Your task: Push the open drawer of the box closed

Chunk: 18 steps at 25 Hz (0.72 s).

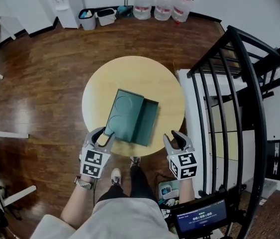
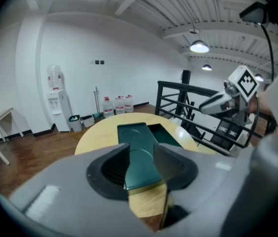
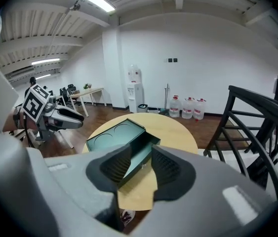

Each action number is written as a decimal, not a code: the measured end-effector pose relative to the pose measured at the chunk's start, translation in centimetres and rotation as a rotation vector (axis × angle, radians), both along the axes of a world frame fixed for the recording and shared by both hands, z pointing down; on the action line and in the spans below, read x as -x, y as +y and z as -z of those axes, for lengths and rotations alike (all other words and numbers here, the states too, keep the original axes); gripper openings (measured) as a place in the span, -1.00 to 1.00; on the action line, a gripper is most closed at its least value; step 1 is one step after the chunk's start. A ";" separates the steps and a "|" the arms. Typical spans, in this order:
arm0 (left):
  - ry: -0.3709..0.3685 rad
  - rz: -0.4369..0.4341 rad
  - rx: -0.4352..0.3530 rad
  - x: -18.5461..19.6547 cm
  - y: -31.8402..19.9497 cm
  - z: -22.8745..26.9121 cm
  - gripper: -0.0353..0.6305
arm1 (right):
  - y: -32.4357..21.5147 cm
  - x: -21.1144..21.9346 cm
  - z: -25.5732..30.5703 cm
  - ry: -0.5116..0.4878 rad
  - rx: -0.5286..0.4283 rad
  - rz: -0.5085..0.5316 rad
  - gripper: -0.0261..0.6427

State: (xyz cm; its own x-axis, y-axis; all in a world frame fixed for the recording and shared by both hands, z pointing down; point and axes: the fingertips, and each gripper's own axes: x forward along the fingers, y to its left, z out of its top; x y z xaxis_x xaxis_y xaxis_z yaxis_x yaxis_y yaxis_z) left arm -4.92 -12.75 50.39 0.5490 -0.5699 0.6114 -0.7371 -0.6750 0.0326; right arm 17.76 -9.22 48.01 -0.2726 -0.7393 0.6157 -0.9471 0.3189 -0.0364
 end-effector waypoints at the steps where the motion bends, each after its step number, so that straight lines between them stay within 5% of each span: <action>1: -0.009 0.006 0.013 0.1 -0.1 -0.6 -0.40 | -0.3 0.0 -0.8 -0.001 0.016 0.009 -0.53; 7: -0.104 -0.001 0.047 -0.5 -1.3 -3.7 -0.36 | -1.6 0.5 -6.8 0.019 0.146 0.136 -0.44; 18: -0.130 0.025 0.180 0.7 -2.0 -7.7 -0.24 | -2.5 1.7 -12.1 0.081 0.224 0.312 -0.43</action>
